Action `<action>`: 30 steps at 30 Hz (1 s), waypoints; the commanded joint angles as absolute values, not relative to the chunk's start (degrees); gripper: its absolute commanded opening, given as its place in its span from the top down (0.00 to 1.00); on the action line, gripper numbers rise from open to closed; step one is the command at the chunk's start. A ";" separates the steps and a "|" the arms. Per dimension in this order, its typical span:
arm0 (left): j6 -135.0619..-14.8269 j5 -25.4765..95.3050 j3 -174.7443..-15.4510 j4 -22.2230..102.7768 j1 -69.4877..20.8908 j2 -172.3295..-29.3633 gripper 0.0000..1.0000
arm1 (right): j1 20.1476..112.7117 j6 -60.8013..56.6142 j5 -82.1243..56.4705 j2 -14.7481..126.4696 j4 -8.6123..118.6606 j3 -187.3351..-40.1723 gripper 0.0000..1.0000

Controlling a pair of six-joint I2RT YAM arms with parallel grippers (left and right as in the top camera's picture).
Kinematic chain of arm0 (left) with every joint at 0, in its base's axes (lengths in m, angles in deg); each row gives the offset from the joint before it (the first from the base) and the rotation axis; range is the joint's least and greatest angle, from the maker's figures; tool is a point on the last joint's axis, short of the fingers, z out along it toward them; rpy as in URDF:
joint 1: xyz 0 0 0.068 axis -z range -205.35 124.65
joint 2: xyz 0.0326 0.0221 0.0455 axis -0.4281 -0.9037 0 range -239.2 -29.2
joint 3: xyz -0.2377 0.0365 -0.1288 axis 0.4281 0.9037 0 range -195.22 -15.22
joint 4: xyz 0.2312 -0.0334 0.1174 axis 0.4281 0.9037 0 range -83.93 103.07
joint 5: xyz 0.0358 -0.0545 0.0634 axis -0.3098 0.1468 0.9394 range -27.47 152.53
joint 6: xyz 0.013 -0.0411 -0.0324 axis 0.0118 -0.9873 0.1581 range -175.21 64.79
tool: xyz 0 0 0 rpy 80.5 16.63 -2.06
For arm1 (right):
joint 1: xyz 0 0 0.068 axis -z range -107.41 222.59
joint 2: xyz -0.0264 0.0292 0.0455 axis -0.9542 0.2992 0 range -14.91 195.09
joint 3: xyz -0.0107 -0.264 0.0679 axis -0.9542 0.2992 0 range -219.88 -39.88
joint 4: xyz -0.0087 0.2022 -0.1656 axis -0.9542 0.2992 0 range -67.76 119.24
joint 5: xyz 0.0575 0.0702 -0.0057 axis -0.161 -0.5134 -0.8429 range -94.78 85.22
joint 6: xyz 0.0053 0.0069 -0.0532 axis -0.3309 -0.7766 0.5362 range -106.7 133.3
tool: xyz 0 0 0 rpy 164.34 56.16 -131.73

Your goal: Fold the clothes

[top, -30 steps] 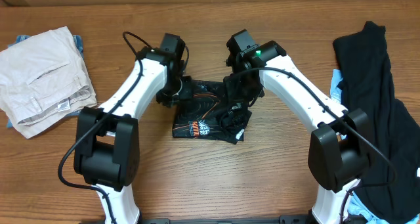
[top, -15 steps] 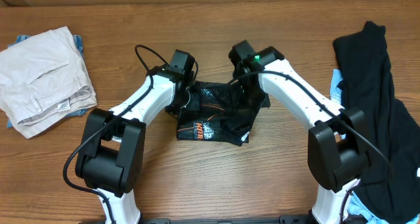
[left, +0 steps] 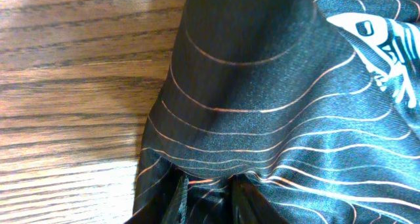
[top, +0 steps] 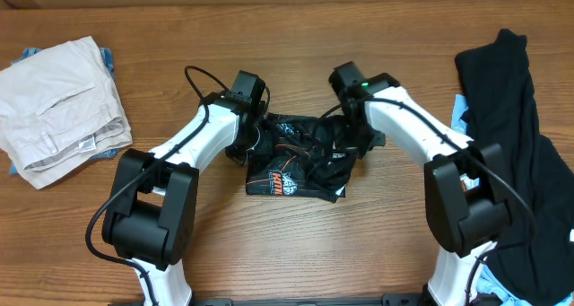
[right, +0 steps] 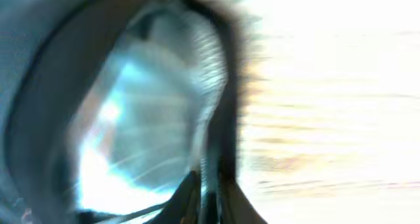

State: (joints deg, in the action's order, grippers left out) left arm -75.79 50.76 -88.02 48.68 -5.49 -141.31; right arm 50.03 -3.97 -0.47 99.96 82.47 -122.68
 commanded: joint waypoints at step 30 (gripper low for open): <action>-74.87 52.03 -86.20 50.41 -5.45 -142.06 0.71 | 40.58 7.09 -12.93 91.61 72.30 -111.25 0.79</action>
State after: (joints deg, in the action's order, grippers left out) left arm -75.79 50.76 -88.02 49.18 -5.49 -141.31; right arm 40.34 7.06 -15.83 92.20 74.01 -113.20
